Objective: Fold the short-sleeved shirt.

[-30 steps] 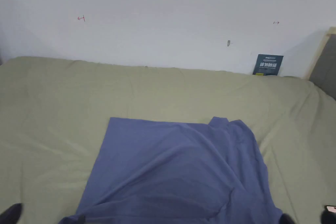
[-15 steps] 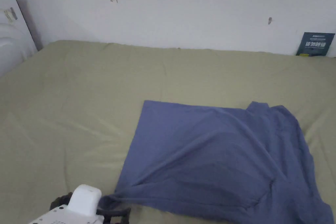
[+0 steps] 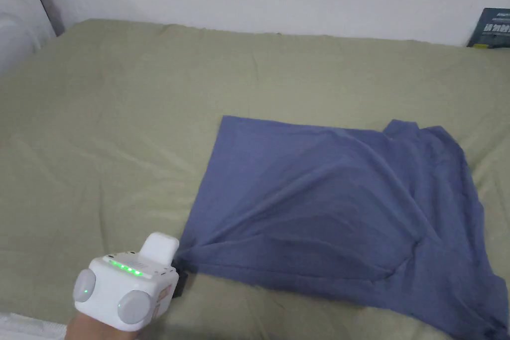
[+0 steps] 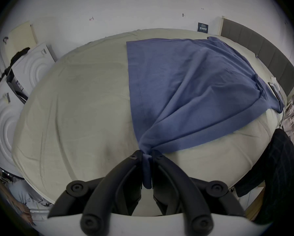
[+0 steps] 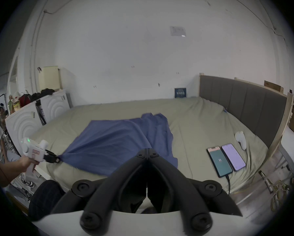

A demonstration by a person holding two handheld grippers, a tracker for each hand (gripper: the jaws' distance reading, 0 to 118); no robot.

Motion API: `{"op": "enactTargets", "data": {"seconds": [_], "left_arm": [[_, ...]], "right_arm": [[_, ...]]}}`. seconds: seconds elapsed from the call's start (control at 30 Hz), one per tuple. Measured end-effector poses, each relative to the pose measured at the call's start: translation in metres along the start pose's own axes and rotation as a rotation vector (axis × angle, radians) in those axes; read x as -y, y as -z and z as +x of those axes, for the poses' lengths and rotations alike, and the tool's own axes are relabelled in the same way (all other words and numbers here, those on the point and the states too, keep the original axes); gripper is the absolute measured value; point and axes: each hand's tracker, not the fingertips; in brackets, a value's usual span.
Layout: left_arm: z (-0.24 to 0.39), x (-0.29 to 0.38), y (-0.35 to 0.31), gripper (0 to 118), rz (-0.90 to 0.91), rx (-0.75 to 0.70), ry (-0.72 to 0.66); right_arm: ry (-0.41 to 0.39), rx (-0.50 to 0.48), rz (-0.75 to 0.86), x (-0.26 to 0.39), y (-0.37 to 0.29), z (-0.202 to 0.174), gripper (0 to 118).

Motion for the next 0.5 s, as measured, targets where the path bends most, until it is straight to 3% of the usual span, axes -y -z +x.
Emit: {"op": "enactTargets", "data": {"seconds": [0.07,0.1,0.13,0.17,0.2,0.27,0.43,0.47,0.5], "left_arm": [[0.003,-0.002,-0.011,8,-0.002,0.039,-0.038],[0.004,-0.002,-0.013,8,0.011,0.046,-0.066],[0.006,-0.003,-0.016,8,0.017,0.041,-0.069],[0.009,-0.004,-0.020,8,0.012,0.039,-0.073],[0.003,-0.005,-0.022,8,0.025,0.034,-0.080],[0.005,-0.008,-0.031,8,0.059,0.063,-0.112],[0.006,-0.008,-0.035,8,0.068,0.062,-0.115],[0.013,-0.013,-0.045,8,0.071,0.063,-0.117],[0.014,-0.013,-0.045,8,0.071,0.064,-0.119]], "right_arm": [[0.009,0.066,-0.102,-0.001,0.023,0.003,3],[0.010,0.104,-0.155,-0.001,0.036,0.006,19],[0.008,0.128,-0.221,0.003,0.054,0.012,47],[-0.002,0.105,-0.266,0.010,0.072,0.020,94],[-0.002,0.082,-0.296,0.017,0.087,0.027,118],[0.018,0.057,-0.389,0.031,0.122,0.037,118],[-0.045,0.069,-0.630,0.067,0.183,0.051,118],[-0.044,0.075,-0.666,0.076,0.191,0.054,109],[-0.031,0.084,-0.706,0.086,0.195,0.053,78]]}}
